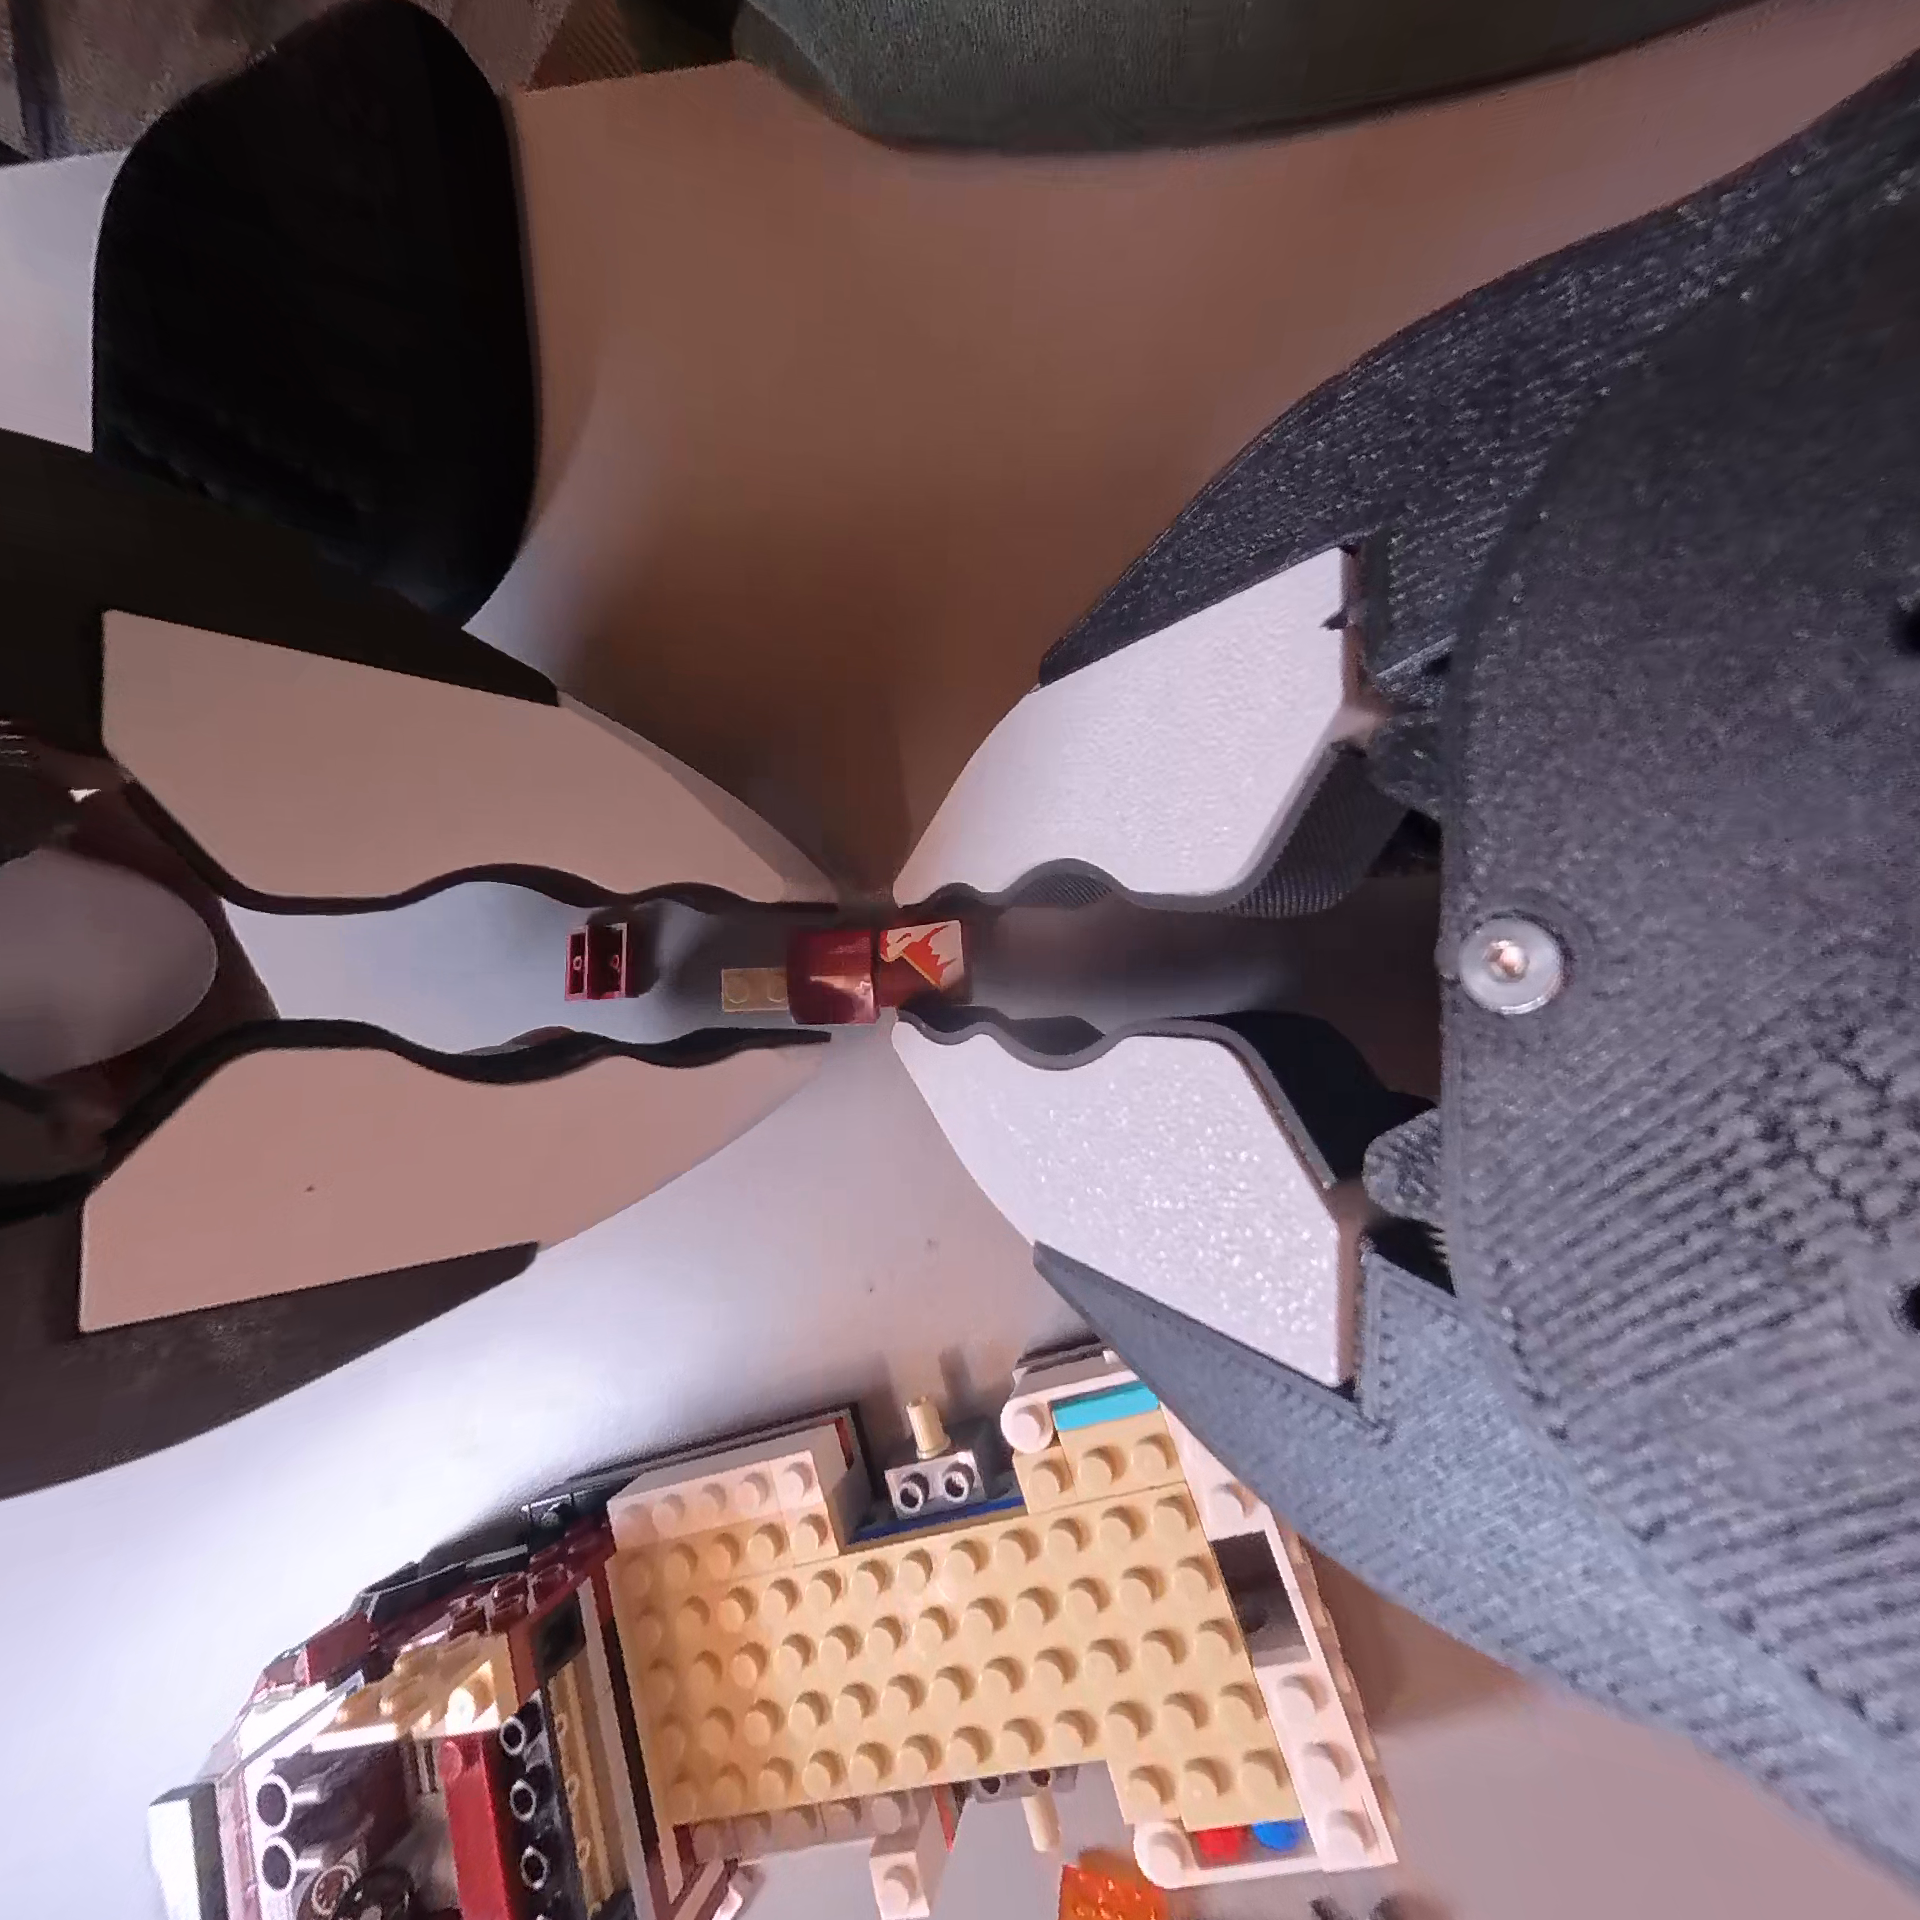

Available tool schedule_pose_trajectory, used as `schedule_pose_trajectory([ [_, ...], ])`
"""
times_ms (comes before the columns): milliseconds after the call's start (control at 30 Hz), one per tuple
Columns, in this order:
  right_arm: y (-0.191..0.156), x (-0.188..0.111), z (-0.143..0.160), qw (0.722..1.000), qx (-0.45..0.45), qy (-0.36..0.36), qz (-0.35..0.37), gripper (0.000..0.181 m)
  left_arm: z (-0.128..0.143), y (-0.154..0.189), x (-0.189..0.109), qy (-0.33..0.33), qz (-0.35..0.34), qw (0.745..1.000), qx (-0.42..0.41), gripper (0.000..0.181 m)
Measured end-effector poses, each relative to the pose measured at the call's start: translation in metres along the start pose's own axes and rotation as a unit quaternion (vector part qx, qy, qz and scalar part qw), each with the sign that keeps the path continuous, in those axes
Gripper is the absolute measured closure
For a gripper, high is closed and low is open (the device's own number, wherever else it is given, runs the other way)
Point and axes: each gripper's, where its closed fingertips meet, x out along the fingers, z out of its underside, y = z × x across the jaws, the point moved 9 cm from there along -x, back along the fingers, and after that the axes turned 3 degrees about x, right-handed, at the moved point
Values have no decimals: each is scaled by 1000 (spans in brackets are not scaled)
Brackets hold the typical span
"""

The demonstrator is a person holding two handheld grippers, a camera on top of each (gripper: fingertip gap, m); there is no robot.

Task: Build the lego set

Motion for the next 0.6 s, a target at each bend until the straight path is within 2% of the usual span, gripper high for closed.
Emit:
schedule_pose_trajectory([
  [167,-4,-6,0,1000,-5,22,4,158,0,-1,-2,3,1,1000,2,165],
  [267,-7,-12,2,999,-15,44,28,154,-2,-1,-5,6,-3,1000,10,165],
  [367,-13,-21,5,993,-44,80,73,144,-7,-2,-10,8,-6,1000,24,165],
  [467,-24,-30,7,978,-91,129,138,139,-14,-3,-20,9,-2,999,40,165],
  [600,-41,-37,9,944,-171,176,221,139,-27,-5,-38,16,40,998,54,165],
])
